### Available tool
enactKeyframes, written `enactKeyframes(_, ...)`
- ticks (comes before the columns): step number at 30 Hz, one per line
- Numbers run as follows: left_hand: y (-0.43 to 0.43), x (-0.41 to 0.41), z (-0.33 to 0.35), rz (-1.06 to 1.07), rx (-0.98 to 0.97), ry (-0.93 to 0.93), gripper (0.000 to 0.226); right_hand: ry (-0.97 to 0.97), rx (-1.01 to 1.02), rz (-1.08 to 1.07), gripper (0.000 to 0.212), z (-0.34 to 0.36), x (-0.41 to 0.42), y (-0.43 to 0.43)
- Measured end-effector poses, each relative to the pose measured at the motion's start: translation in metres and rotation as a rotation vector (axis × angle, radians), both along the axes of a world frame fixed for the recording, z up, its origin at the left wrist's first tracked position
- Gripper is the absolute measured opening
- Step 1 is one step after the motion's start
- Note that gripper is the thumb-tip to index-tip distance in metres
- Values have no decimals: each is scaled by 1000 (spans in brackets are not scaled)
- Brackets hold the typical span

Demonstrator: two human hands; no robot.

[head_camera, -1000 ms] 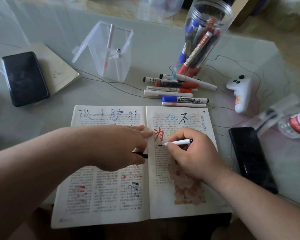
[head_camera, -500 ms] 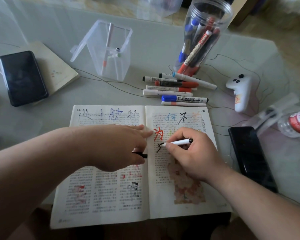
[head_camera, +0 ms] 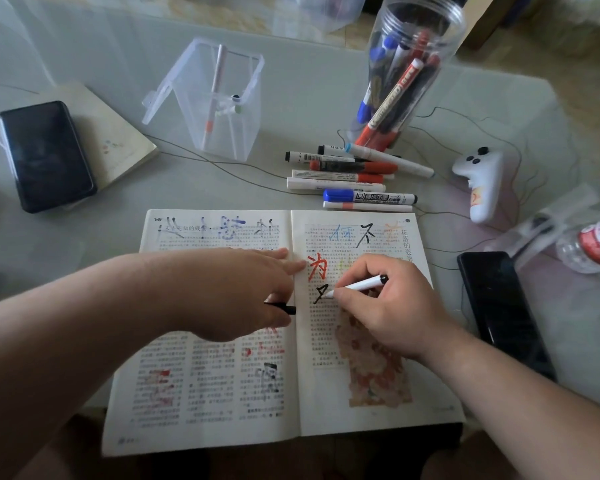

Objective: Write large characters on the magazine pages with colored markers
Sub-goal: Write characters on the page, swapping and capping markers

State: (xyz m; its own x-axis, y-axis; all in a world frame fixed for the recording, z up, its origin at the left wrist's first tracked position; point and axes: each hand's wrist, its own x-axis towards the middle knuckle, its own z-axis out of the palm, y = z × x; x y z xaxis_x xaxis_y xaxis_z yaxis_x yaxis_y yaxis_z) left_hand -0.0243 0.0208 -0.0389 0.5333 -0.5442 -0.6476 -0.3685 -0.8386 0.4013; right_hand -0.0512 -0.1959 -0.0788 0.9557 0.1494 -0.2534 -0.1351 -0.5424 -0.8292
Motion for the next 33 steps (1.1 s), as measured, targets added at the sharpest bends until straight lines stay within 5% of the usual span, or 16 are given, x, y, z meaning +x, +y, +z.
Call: enactKeyframes(33, -1, 0, -1, -6, 1, -12, 26, 2, -22, 33, 13, -1, -2, -1)
